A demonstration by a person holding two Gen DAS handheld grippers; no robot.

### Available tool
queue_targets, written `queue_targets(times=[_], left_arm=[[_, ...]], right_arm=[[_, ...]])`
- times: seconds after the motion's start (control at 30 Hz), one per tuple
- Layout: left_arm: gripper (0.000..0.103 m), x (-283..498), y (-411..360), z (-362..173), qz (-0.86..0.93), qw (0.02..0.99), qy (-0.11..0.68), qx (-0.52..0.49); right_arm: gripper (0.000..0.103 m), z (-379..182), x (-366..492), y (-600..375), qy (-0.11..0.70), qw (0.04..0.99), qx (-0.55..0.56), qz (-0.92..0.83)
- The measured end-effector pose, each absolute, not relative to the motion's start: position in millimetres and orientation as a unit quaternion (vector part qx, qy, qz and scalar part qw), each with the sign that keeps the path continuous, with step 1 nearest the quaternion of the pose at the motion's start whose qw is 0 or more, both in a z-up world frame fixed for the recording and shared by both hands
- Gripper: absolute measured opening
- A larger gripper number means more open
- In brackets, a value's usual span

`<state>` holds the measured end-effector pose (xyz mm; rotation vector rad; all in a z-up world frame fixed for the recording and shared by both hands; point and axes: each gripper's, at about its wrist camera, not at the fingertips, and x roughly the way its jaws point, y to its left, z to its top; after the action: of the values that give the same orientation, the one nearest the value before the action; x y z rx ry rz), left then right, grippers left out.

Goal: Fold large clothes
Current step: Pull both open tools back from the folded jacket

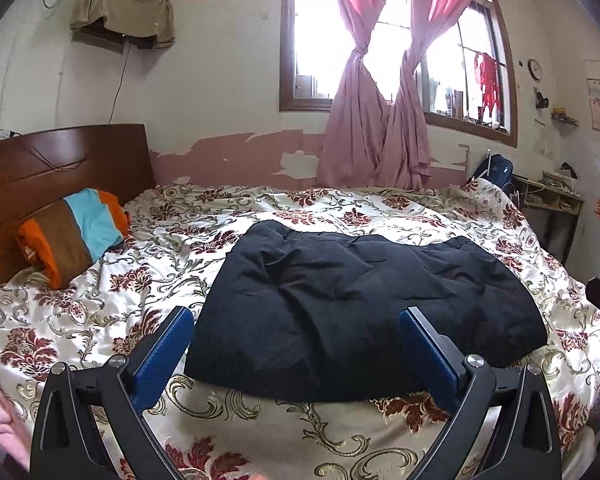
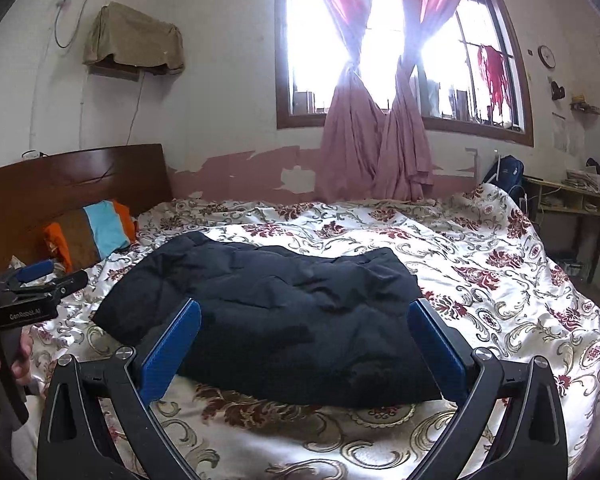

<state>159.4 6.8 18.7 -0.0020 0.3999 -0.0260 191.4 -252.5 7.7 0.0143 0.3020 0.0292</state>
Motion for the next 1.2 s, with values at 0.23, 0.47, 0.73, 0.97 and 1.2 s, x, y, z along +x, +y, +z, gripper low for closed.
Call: queue_targets(times=[0.23, 0.47, 0.73, 0.97, 1.2], left_arm=[[0.103, 139.1, 3.0, 17.8, -0.018, 0.982, 0.189, 0.004], [0.103, 120.5, 6.8, 15.1, -0.015, 0.984, 0.178, -0.002], [0.103, 107.9, 8.7, 3.1, -0.023, 0.983, 0.184, 0.0], [0.103, 100.1, 13.9, -10.3, -0.023, 0.982, 0.189, -0.005], [0.103, 90.9, 20.3, -17.9, -0.013, 0.982, 0.19, -0.008]], right_arm=[[0.101, 5.6, 173.9, -231.2, 0.136, 0.99, -0.004, 0.025], [0.101, -0.6, 159.7, -226.1, 0.137, 0.99, 0.009, 0.032], [0.101, -15.4, 144.1, -222.8, 0.147, 0.989, 0.021, 0.028], [0.101, -24.6, 133.4, -217.7, 0.144, 0.989, 0.018, 0.016], [0.101, -32.5, 127.9, -212.4, 0.143, 0.989, 0.015, 0.021]])
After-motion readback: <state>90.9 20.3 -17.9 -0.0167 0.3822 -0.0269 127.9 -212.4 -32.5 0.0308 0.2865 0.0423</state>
